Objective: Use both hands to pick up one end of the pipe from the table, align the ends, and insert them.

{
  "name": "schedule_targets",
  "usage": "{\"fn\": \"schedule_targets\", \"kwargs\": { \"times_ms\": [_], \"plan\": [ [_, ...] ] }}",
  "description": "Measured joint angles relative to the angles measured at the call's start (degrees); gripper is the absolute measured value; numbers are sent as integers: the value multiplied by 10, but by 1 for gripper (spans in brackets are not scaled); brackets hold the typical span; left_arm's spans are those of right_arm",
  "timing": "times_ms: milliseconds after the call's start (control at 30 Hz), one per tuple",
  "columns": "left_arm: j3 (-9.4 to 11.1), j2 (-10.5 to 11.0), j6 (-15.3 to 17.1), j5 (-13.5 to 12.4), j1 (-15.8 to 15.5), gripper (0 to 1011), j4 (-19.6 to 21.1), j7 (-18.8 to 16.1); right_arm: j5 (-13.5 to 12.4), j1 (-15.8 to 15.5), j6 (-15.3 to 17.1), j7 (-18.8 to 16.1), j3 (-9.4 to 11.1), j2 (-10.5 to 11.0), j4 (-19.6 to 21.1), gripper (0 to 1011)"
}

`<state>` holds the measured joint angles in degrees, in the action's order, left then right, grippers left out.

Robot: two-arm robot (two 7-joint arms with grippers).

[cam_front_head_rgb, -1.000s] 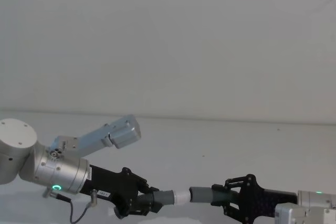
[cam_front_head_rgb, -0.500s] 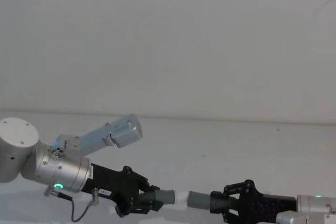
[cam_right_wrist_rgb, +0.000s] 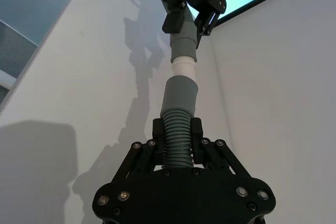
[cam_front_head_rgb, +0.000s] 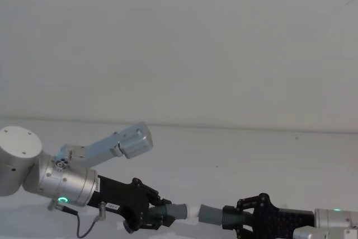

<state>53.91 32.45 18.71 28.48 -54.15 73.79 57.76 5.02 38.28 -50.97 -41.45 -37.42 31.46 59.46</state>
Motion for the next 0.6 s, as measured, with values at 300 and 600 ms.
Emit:
{"fn": "schedule_targets", "kwargs": {
  "times_ms": [300, 600],
  "plan": [
    [2, 0, 0, 9, 1, 334, 4, 3, -18, 2, 5, -6, 2, -5, -4, 260],
    [3, 1, 1, 12, 2, 334, 5, 3, -44, 5, 3, -18, 7, -10, -14, 260]
  ]
}}
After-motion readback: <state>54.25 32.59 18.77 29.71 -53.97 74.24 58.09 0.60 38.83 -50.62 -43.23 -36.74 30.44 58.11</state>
